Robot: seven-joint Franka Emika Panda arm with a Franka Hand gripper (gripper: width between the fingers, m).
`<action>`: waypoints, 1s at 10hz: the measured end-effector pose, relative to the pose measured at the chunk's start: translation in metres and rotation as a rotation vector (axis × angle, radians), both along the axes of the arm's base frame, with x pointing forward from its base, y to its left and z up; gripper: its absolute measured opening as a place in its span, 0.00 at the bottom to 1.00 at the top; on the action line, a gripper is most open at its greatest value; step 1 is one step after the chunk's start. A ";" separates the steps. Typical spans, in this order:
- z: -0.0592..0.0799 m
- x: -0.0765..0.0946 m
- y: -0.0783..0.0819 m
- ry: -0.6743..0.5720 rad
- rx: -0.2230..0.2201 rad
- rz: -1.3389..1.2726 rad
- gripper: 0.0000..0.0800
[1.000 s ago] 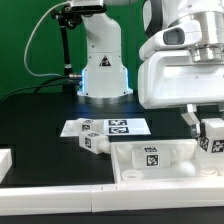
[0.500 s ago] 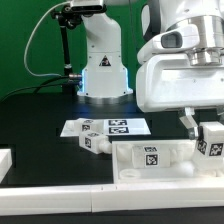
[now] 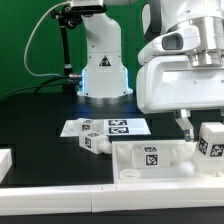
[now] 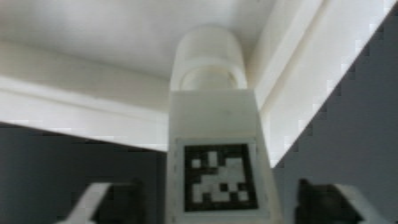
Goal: Assemble one leg
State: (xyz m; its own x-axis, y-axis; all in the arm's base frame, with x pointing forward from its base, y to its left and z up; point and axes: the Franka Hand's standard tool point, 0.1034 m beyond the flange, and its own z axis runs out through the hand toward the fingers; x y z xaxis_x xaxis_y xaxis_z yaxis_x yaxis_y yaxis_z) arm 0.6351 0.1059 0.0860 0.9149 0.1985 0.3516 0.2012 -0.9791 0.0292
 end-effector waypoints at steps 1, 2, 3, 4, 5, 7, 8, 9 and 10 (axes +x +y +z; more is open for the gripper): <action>0.001 -0.002 0.003 0.095 0.018 -0.057 0.71; 0.005 0.003 0.004 0.189 0.019 -0.072 0.79; 0.008 0.010 0.001 0.275 0.013 -0.078 0.81; 0.007 0.015 -0.001 0.352 0.009 -0.096 0.81; 0.003 0.016 -0.001 0.402 0.003 -0.095 0.81; 0.002 0.019 -0.002 0.420 0.003 -0.099 0.81; 0.002 0.019 -0.002 0.421 0.006 -0.122 0.81; 0.002 0.019 -0.002 0.422 0.009 -0.137 0.70; 0.002 0.019 -0.002 0.424 0.019 -0.203 0.53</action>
Offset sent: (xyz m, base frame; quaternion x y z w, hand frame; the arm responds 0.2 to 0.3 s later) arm 0.0288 -0.0086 -0.0015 0.0138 -0.2429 0.0641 0.9678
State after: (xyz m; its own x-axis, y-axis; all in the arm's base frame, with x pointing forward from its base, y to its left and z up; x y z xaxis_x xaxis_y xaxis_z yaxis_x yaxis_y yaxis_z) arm 0.6542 0.1039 0.0875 0.9982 -0.0024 -0.0596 -0.0043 -0.9995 -0.0328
